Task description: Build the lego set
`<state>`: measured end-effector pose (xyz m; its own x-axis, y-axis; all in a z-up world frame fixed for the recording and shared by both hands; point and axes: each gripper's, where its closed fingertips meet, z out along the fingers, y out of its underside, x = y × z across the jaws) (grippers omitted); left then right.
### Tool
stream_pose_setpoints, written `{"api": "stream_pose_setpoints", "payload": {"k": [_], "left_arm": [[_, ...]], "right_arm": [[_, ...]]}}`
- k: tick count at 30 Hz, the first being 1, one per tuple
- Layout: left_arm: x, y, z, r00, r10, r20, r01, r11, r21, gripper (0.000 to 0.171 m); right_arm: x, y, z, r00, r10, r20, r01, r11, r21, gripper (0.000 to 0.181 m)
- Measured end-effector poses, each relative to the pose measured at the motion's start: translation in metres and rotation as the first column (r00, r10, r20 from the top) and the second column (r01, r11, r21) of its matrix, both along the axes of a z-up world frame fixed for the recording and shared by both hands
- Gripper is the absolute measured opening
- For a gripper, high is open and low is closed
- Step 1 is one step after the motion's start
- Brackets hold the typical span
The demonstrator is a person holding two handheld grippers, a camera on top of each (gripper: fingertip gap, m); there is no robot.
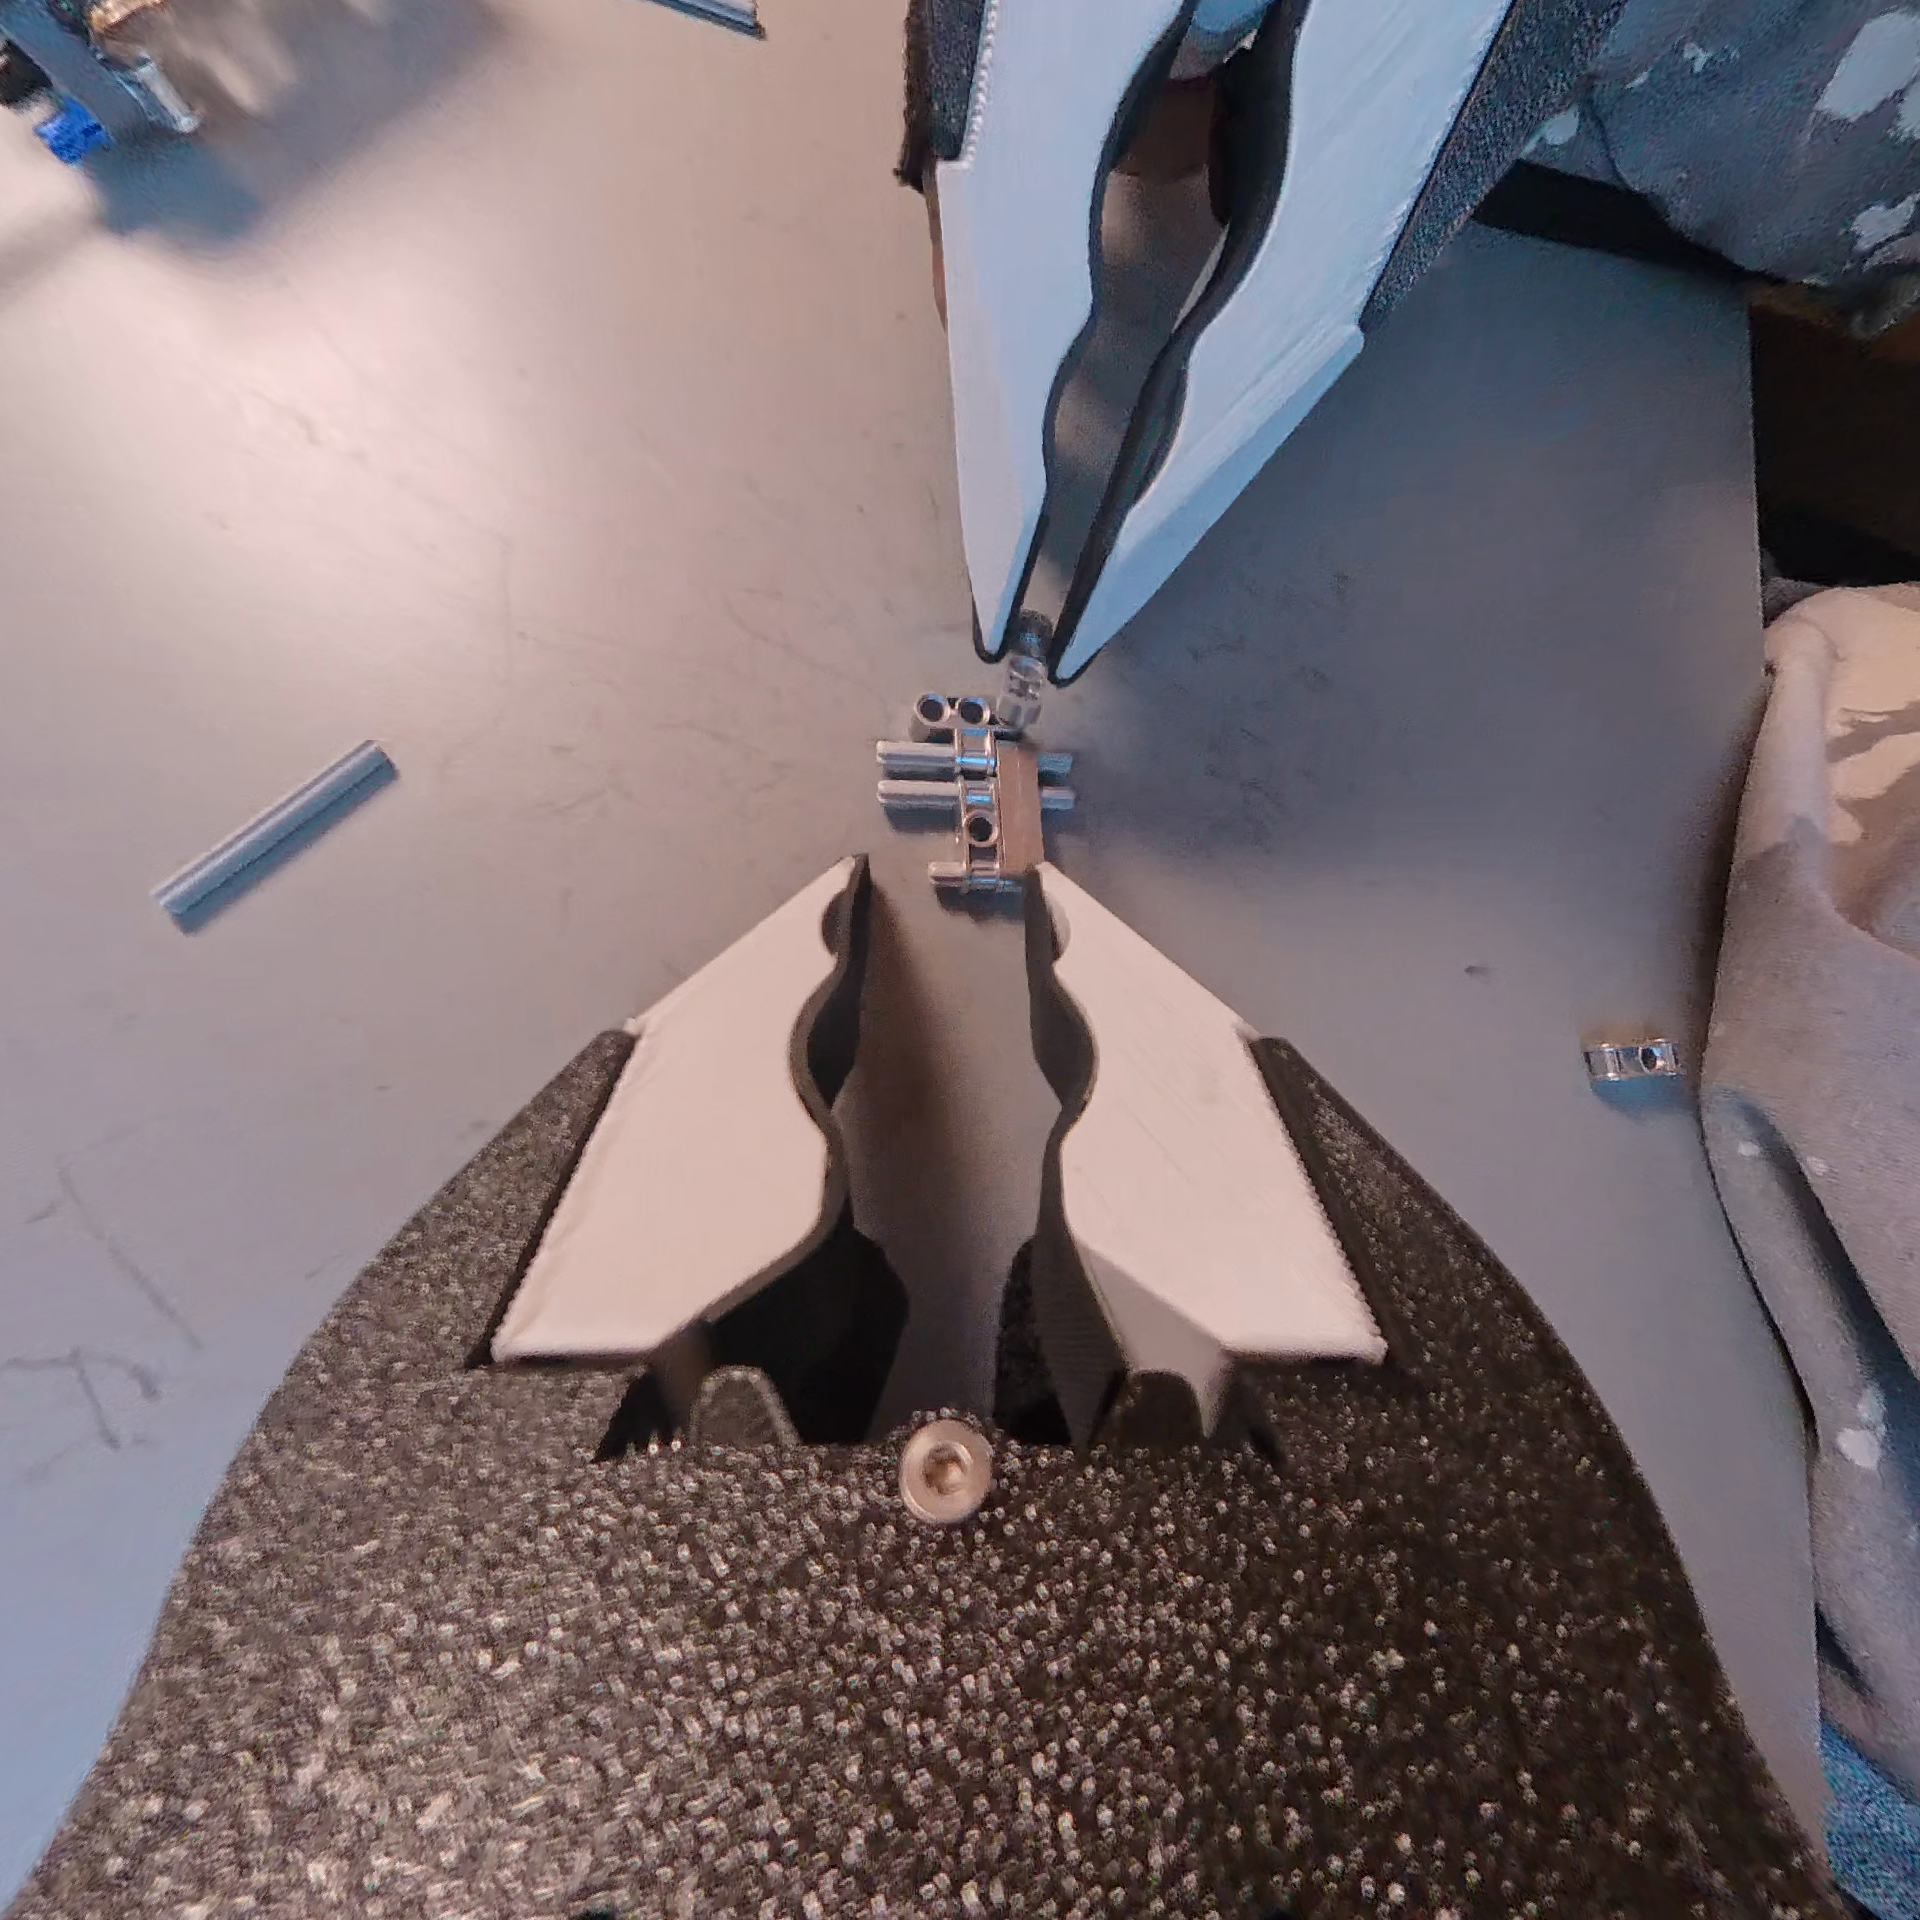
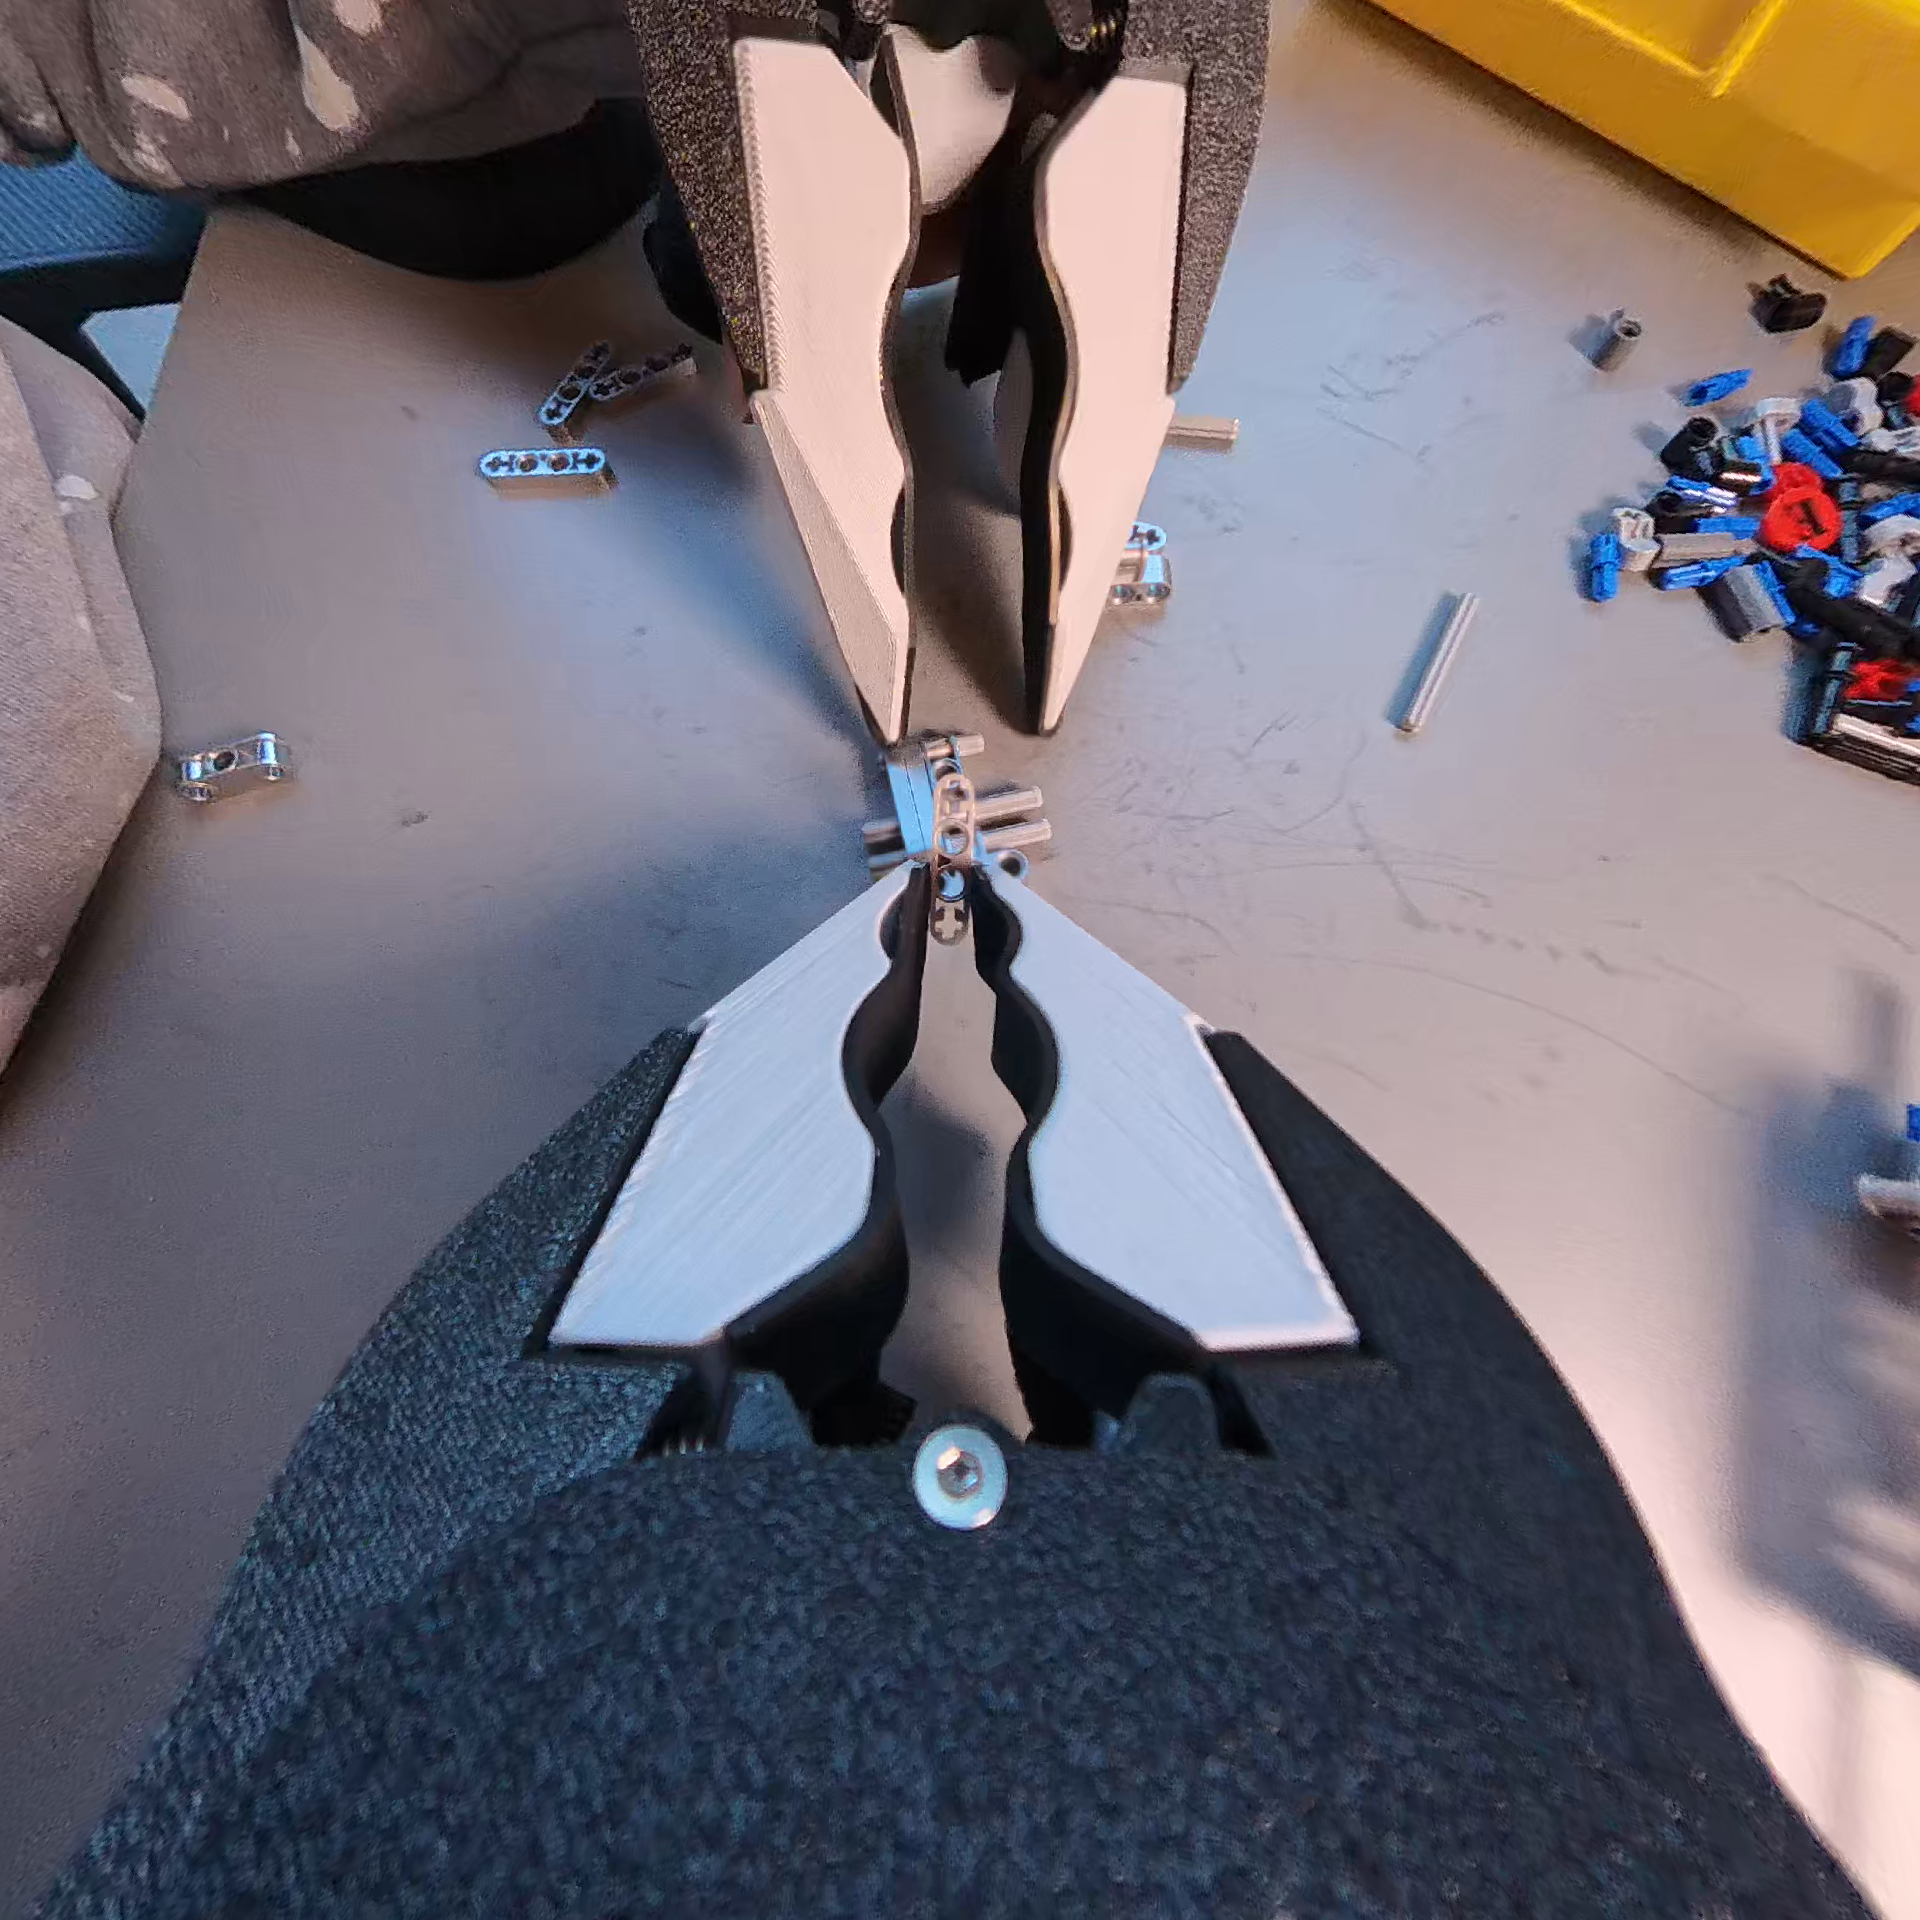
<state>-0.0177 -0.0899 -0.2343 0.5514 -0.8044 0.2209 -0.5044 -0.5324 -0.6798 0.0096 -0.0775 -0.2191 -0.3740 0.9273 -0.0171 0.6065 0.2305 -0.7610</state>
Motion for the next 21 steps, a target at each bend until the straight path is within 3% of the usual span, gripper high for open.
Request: {"api": "stream_pose_setpoints", "payload": {"k": [11, 21], "left_arm": [[0.009, 0.001, -0.002, 0.998, -0.006, -0.056, 0.01, 0.998, 0.068, 0.021], [0.016, 0.003, 0.0, 0.998, 0.025, 0.058, -0.024, 1.0, -0.008, 0.015]], "right_arm": [[0.002, 0.0, -0.011, 0.999, 0.003, 0.047, -0.004, 1.0, 0.012, 0.006], [0.009, -0.001, -0.011, 0.997, 0.024, 0.077, -0.028, 0.998, 0.053, 0.006]]}}
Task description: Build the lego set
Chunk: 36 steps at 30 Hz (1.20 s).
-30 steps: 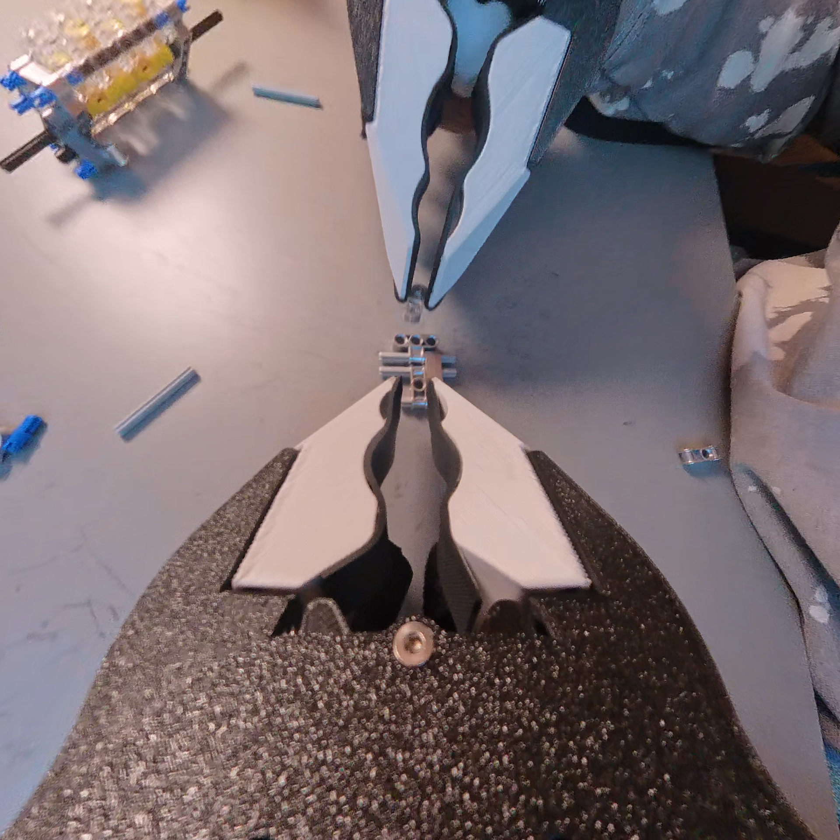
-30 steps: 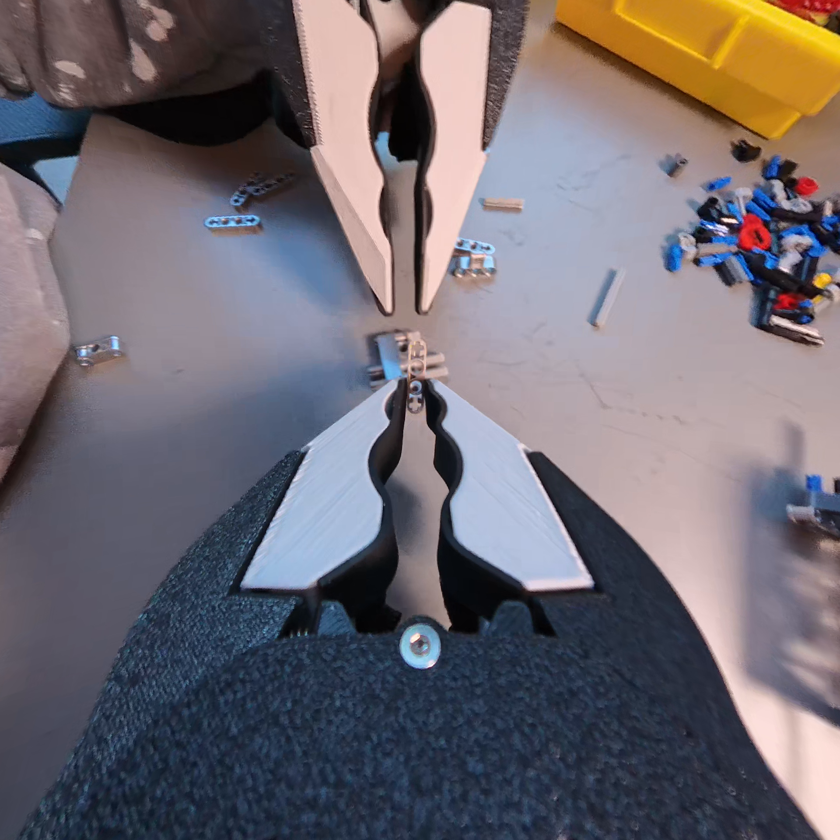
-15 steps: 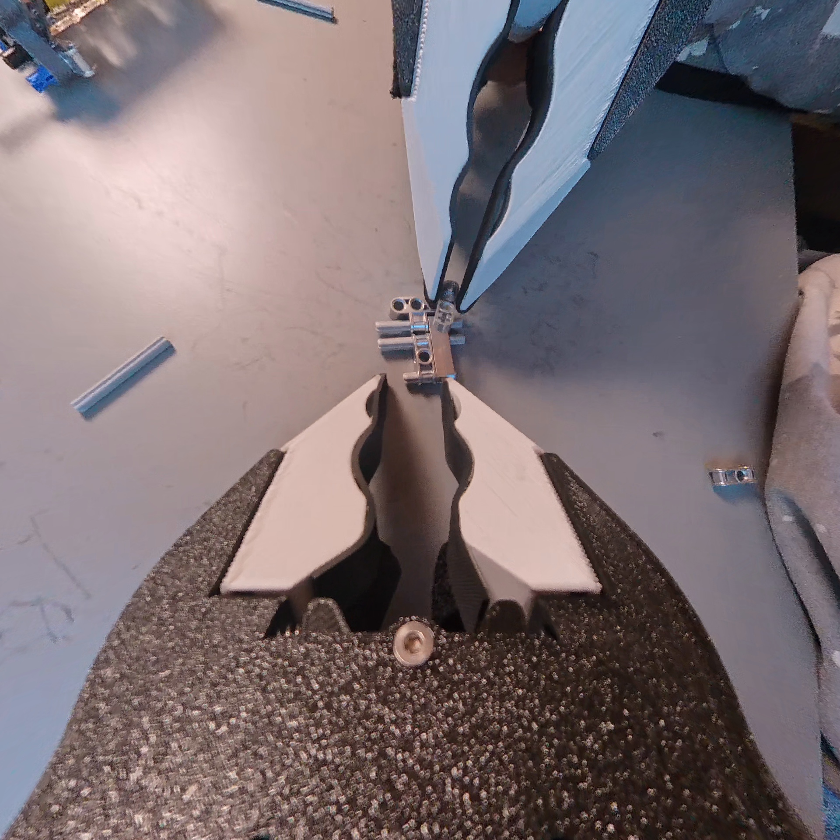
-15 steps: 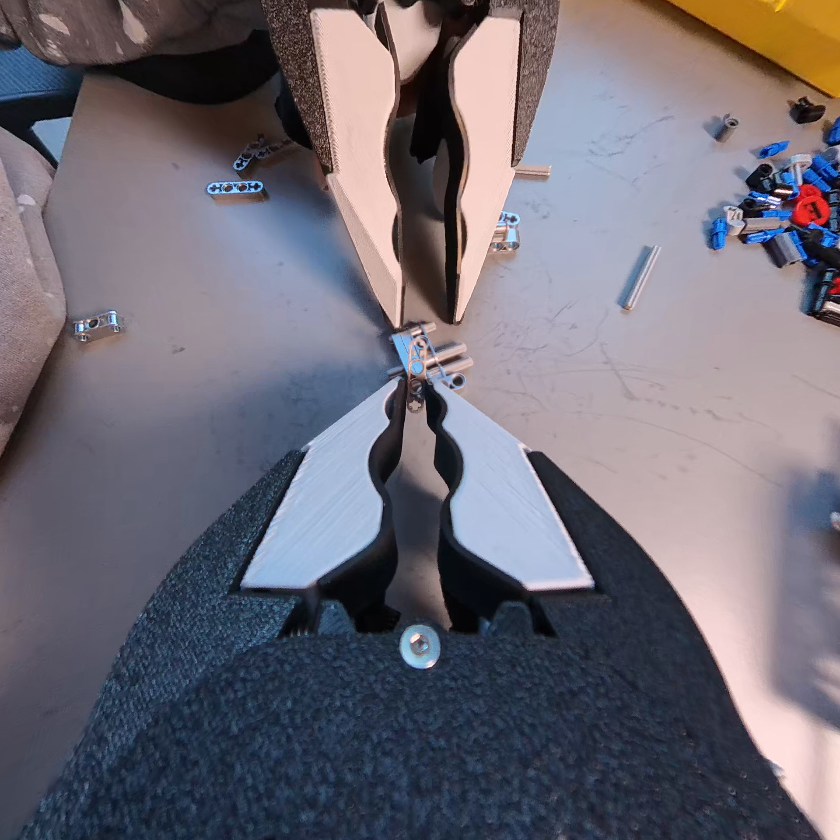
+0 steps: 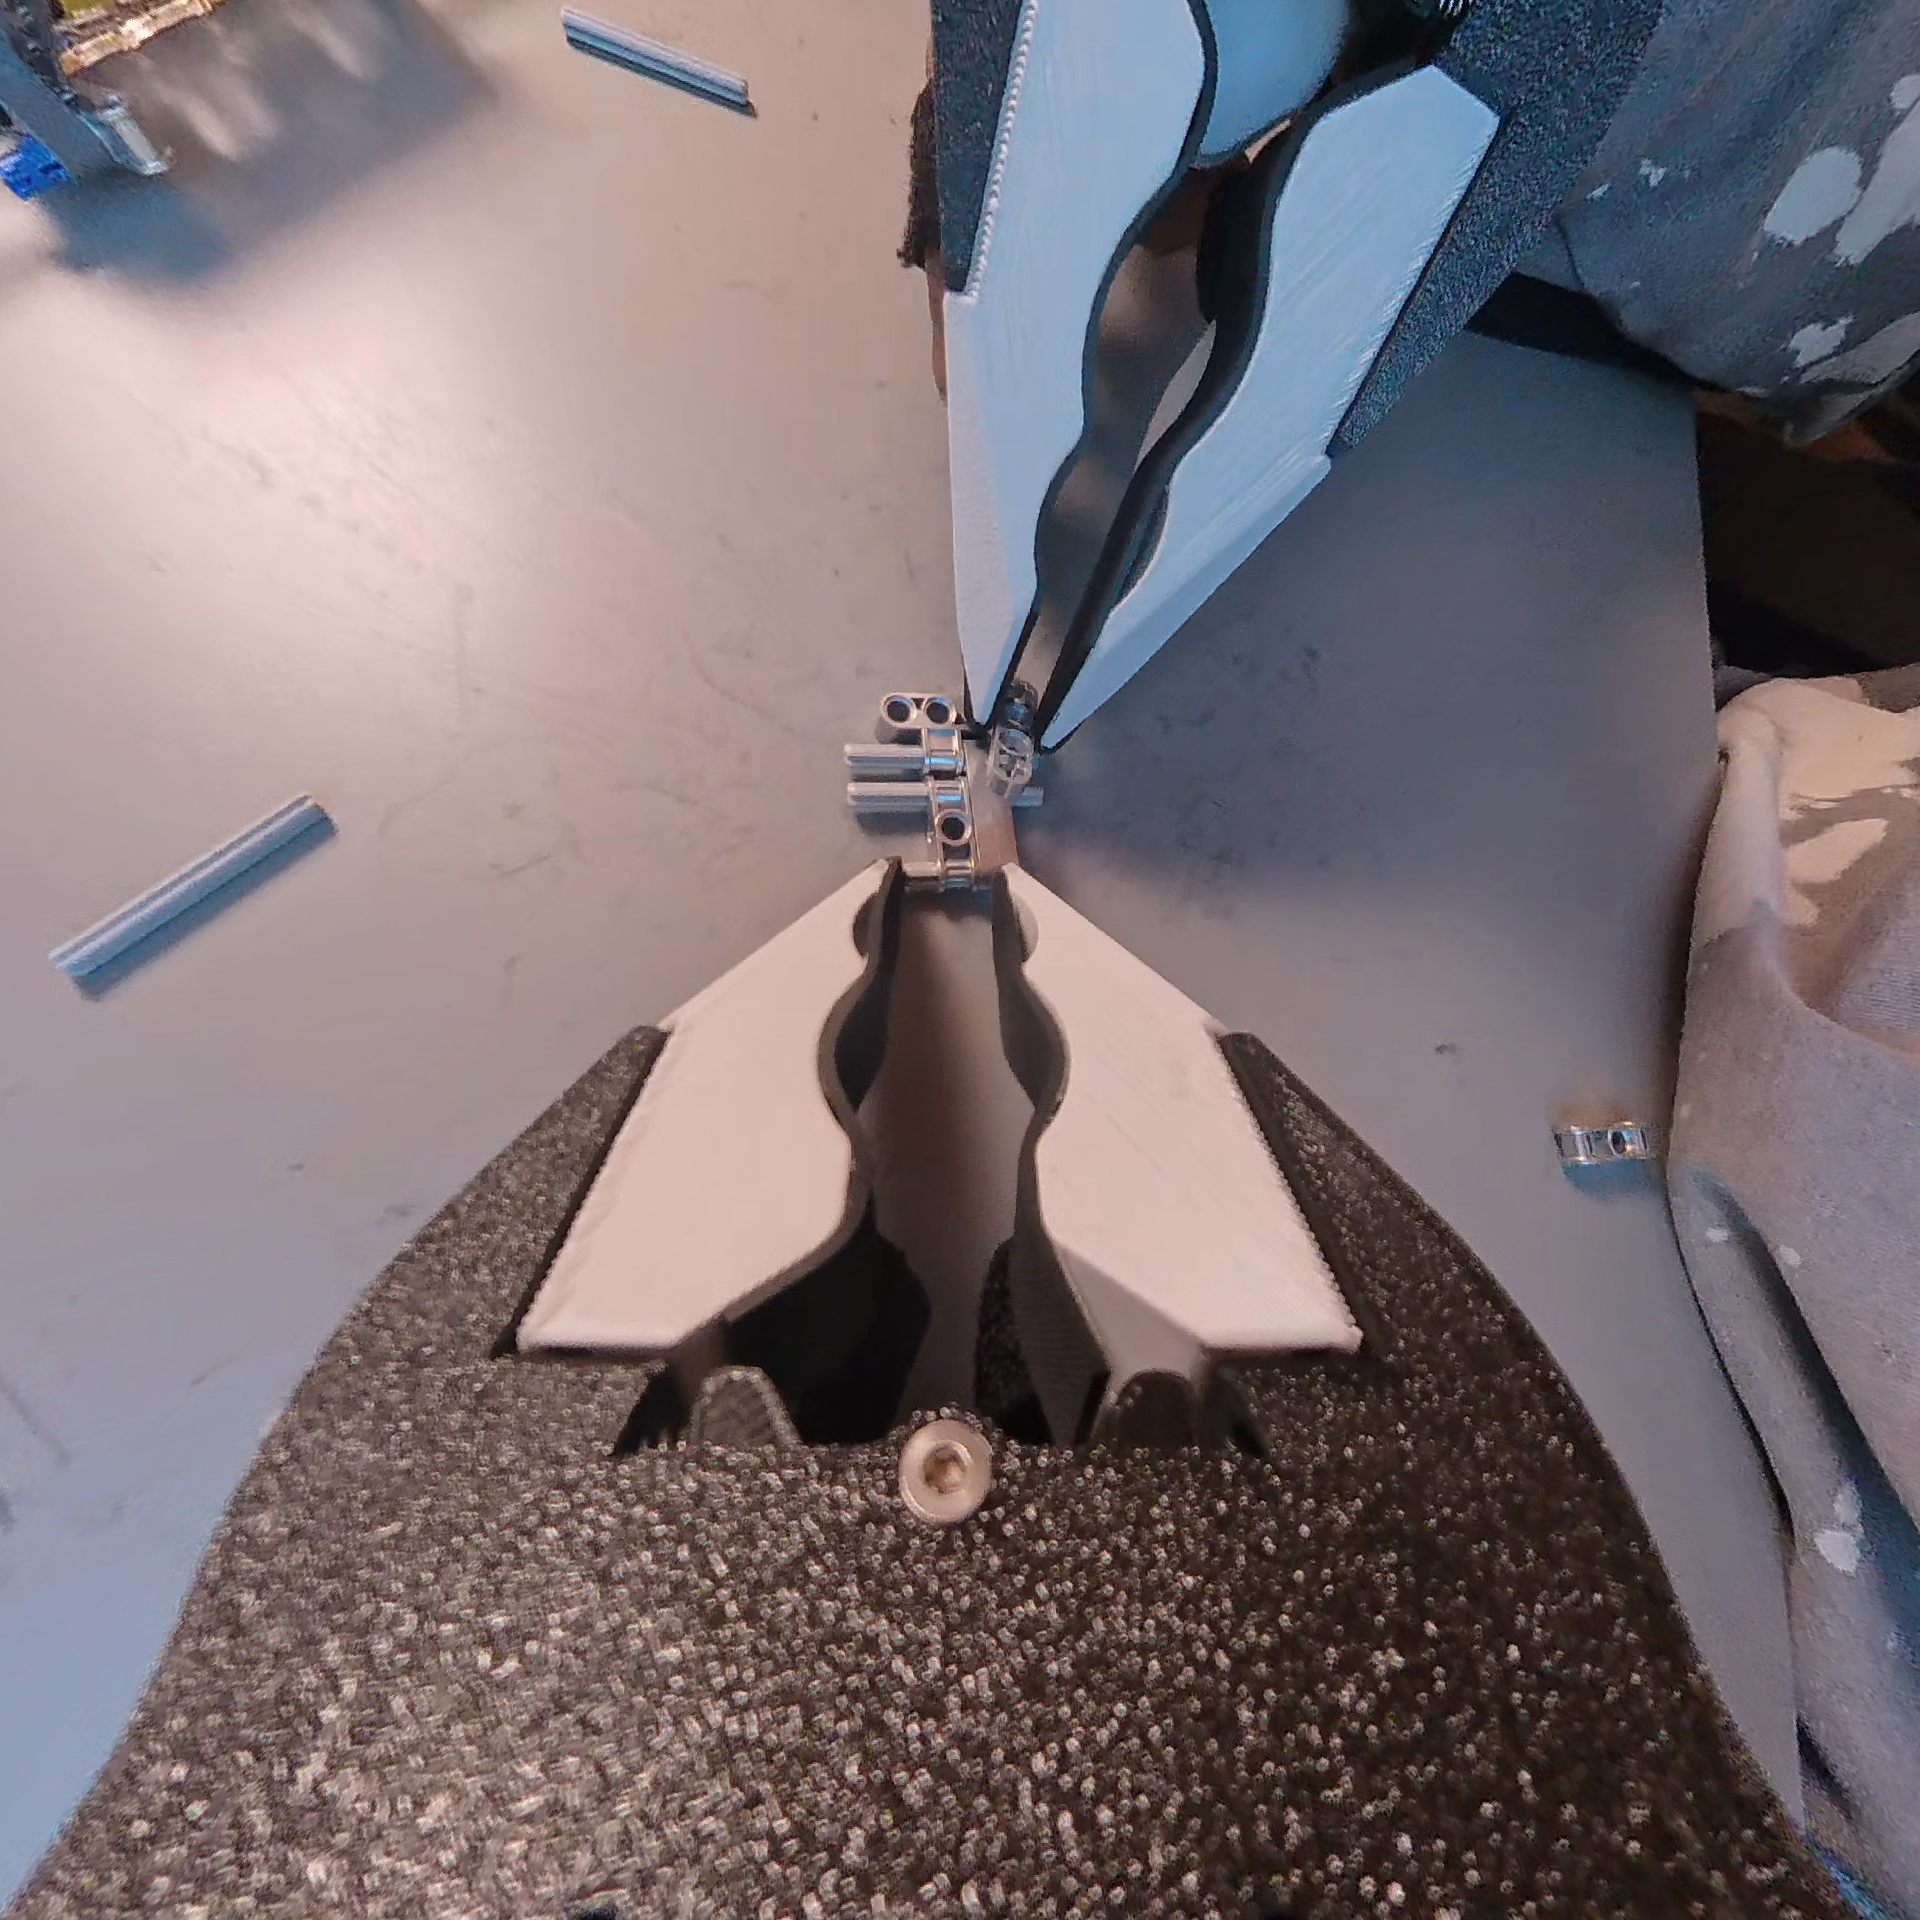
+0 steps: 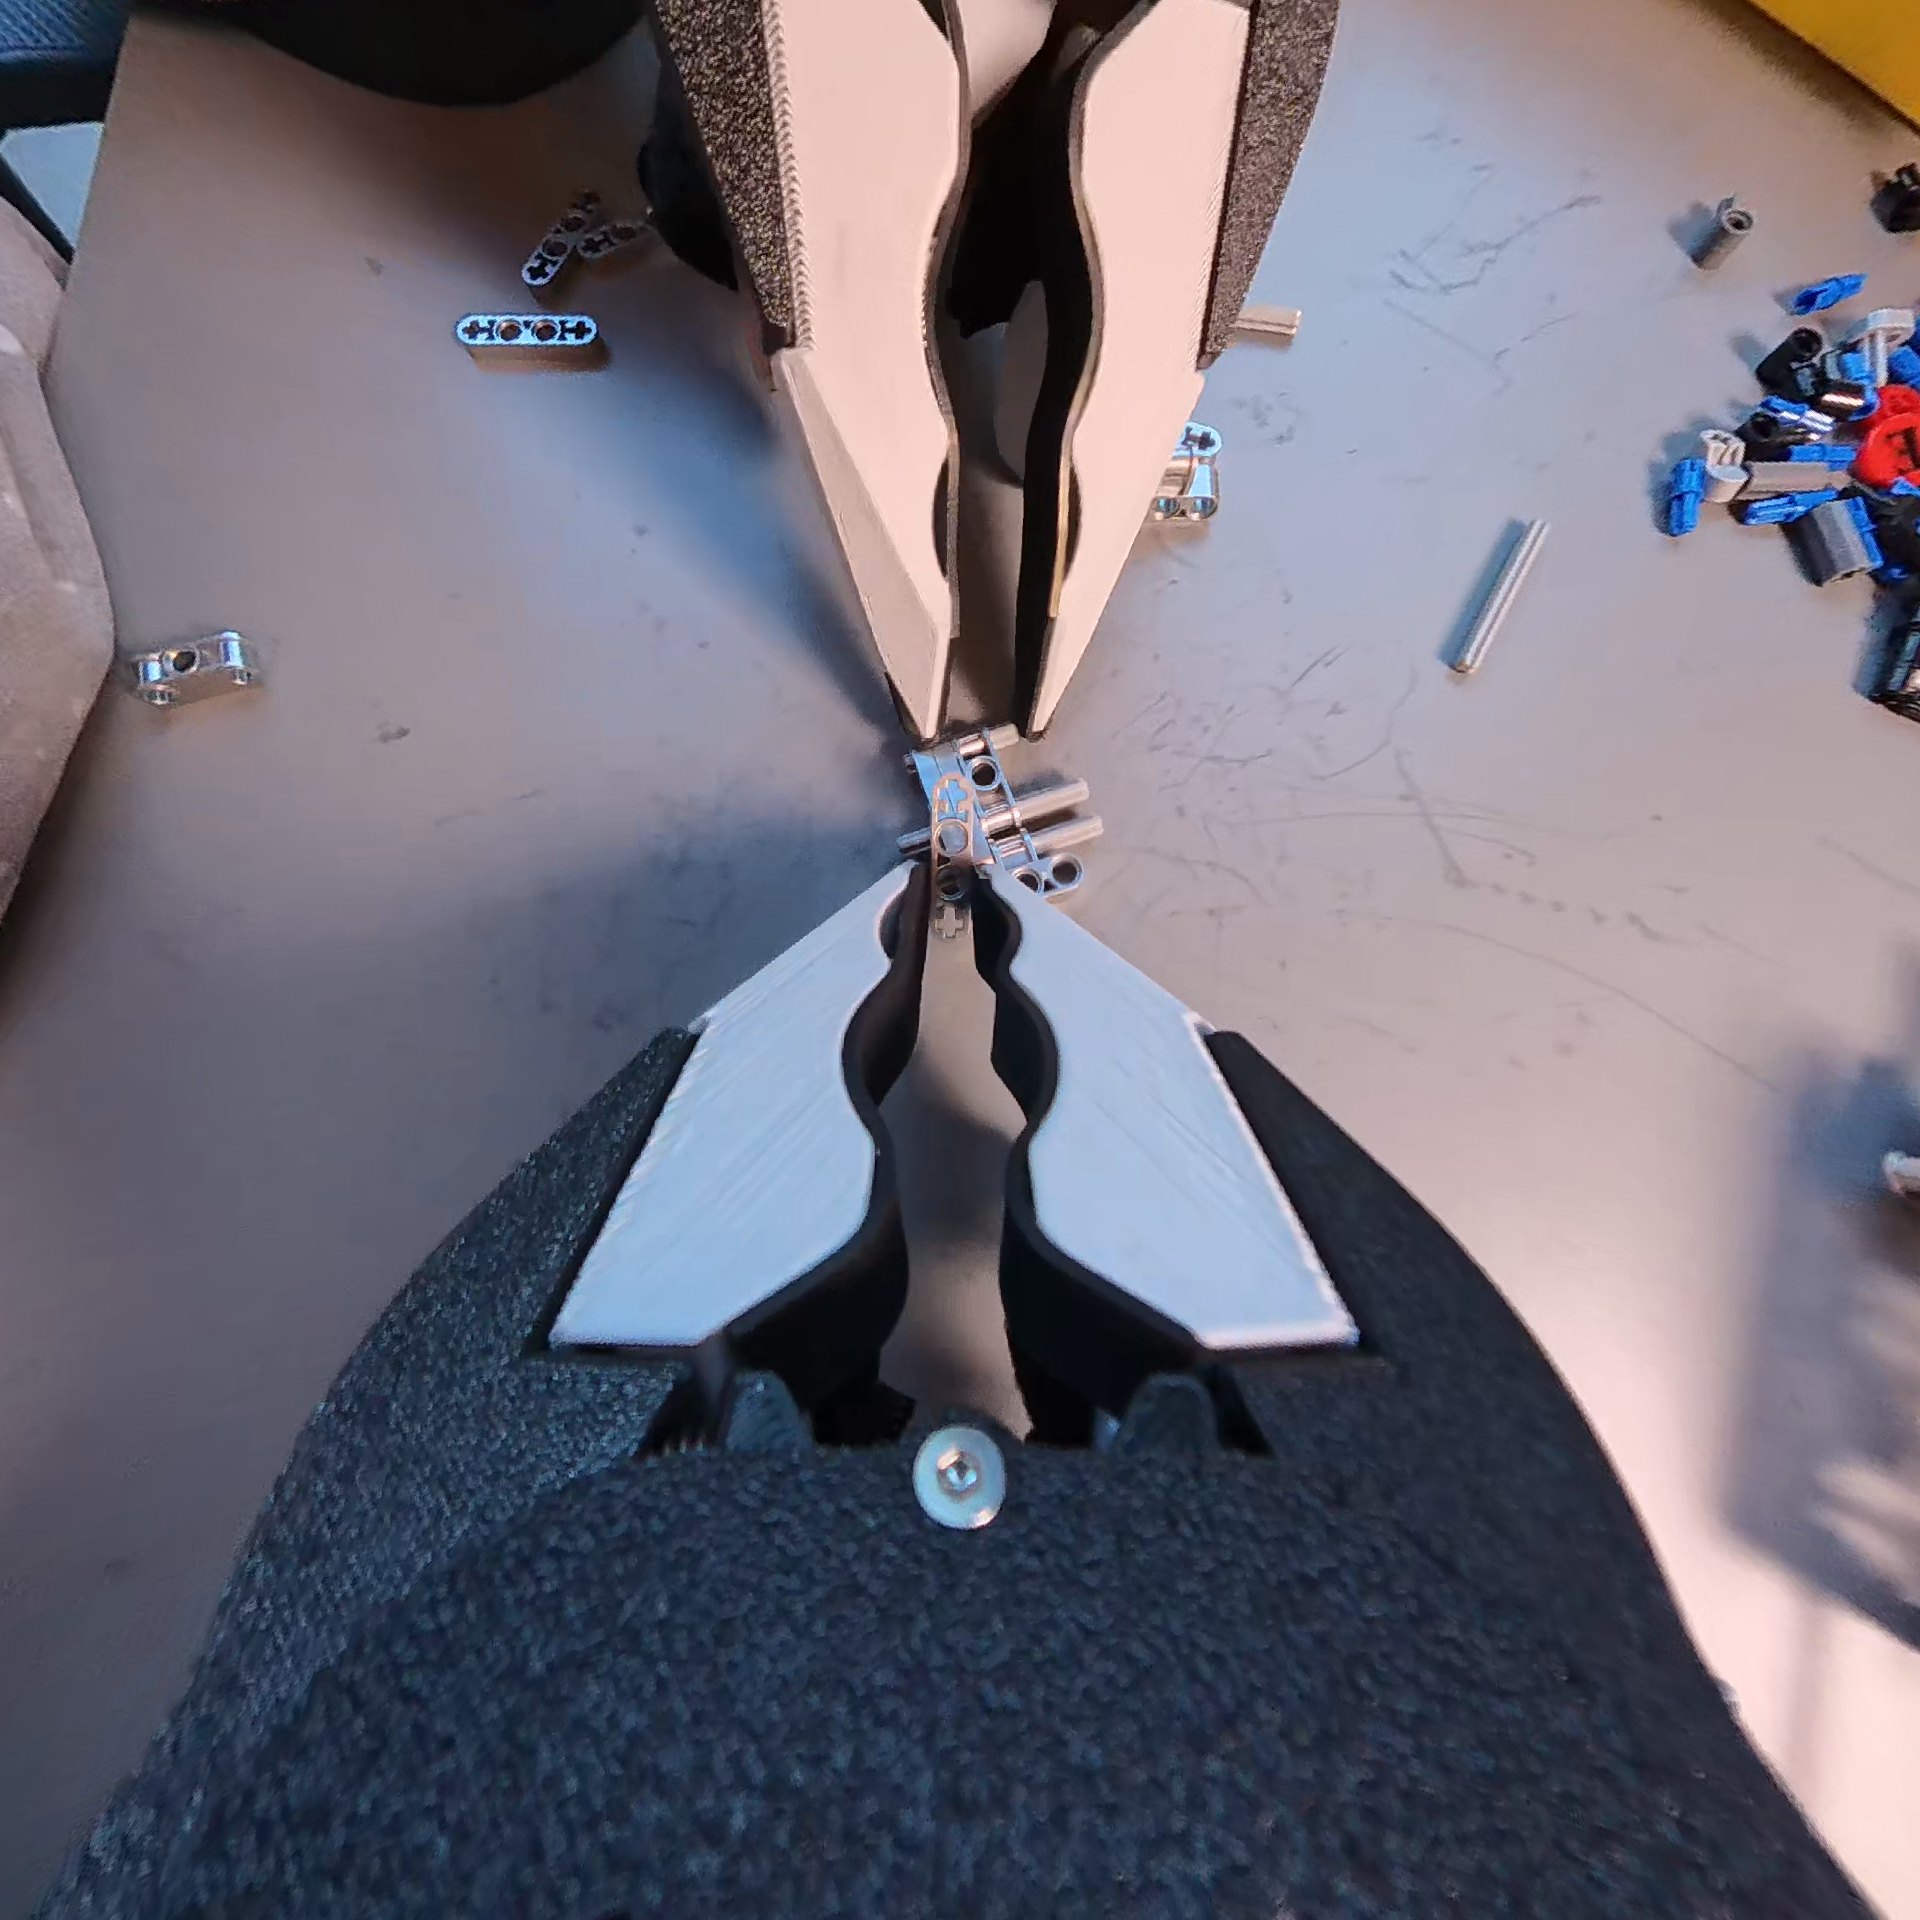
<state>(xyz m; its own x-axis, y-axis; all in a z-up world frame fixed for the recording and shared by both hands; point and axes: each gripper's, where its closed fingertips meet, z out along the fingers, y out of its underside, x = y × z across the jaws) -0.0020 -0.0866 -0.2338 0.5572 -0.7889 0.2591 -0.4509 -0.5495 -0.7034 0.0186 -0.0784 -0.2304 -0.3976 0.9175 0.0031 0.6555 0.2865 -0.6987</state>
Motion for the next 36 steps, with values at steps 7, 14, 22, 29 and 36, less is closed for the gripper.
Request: {"api": "stream_pose_setpoints", "payload": {"k": [7, 14, 22, 29, 36], "left_arm": [[0.013, -0.01, 0.002, 0.998, -0.011, 0.06, 0.016, 0.996, -0.087, 0.021], [0.027, -0.011, 0.002, 0.999, 0.038, 0.019, -0.037, 0.997, -0.073, 0.031], [0.035, -0.011, -0.002, 0.982, 0.118, -0.147, -0.116, 0.993, 0.022, 0.034], [0.038, -0.013, -0.004, 0.959, 0.158, -0.234, -0.137, 0.985, 0.105, 0.024], [0.046, -0.018, -0.001, 0.984, 0.134, -0.117, -0.124, 0.989, 0.085, 0.022]], "right_arm": [[0.006, -0.009, -0.001, 1.0, 0.018, 0.018, -0.019, 0.998, 0.054, 0.006], [0.023, -0.016, -0.001, 0.998, -0.063, -0.031, 0.065, 0.996, 0.053, 0.005], [0.029, -0.022, -0.001, 0.994, -0.094, -0.048, 0.1, 0.986, 0.135, 0.005], [0.037, -0.025, -0.001, 0.992, -0.102, -0.075, 0.114, 0.979, 0.167, 0.005], [0.04, -0.025, -0.001, 0.992, -0.098, -0.083, 0.113, 0.974, 0.196, 0.005]]}}
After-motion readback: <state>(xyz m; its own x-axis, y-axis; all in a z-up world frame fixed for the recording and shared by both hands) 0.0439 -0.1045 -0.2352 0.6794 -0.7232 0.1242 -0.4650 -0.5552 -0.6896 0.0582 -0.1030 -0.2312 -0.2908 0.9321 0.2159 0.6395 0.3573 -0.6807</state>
